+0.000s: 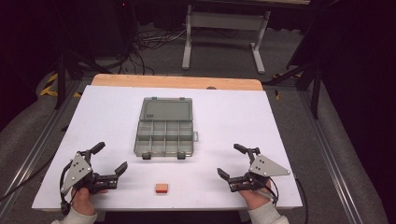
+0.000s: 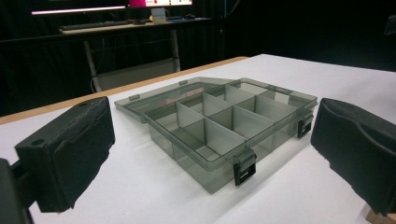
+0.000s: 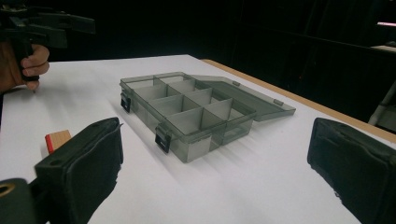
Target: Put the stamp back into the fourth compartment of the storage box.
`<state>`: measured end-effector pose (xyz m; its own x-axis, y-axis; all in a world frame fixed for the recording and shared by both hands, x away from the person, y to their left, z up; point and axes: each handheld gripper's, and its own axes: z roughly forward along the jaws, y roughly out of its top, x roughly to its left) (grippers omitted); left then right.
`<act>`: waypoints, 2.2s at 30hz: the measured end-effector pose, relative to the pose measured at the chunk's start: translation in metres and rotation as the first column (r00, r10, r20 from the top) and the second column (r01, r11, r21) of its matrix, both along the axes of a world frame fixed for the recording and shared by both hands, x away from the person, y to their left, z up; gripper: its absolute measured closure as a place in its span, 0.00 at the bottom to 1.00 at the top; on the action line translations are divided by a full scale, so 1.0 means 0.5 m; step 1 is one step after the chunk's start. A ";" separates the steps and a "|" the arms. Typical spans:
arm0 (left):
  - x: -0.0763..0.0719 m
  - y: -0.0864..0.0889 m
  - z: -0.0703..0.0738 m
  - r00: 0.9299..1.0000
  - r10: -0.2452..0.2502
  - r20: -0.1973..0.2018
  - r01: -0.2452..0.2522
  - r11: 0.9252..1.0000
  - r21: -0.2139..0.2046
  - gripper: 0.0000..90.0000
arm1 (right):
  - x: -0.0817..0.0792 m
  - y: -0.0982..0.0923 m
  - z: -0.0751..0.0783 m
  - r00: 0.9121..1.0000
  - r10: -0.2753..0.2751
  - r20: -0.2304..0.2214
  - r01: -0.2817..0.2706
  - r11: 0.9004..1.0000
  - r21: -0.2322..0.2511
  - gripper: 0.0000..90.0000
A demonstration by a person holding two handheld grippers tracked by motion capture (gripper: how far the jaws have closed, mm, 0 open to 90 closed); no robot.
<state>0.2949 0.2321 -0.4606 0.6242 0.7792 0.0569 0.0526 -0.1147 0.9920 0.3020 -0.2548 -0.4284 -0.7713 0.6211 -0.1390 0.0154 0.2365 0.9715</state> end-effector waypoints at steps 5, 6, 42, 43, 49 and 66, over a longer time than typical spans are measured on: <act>-0.001 -0.001 0.001 1.000 -0.001 0.002 0.001 1.000 0.002 0.01 | 0.001 0.002 -0.001 1.000 0.008 -0.009 -0.008 1.000 -0.005 0.06; -0.001 -0.001 0.002 1.000 -0.001 0.003 0.001 1.000 0.003 0.01 | 0.001 0.002 -0.001 1.000 0.011 -0.011 -0.011 1.000 -0.004 0.06; -0.007 -0.003 0.005 1.000 0.001 0.013 -0.001 1.000 0.014 0.01 | 0.017 0.052 0.022 0.991 0.110 -0.078 -0.109 0.994 0.015 0.14; -0.007 -0.003 0.005 1.000 0.001 0.013 -0.001 1.000 0.014 0.01 | 0.019 0.056 0.025 0.990 0.113 -0.080 -0.112 0.994 0.014 0.14; -0.007 -0.002 0.006 1.000 0.000 0.012 0.000 1.000 0.013 0.01 | 0.027 0.084 0.036 0.985 0.149 -0.081 -0.150 0.989 0.002 0.15; -0.005 0.000 0.005 1.000 -0.002 0.015 0.002 1.000 0.015 0.01 | 0.042 0.161 0.058 0.960 0.261 -0.104 -0.266 0.963 -0.036 0.19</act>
<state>0.2924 0.2319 -0.4580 0.6247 0.7769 0.0782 0.0372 -0.1296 0.9909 0.3232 -0.1744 -0.3993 -0.9179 0.3887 -0.0801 0.0402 0.2920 0.9556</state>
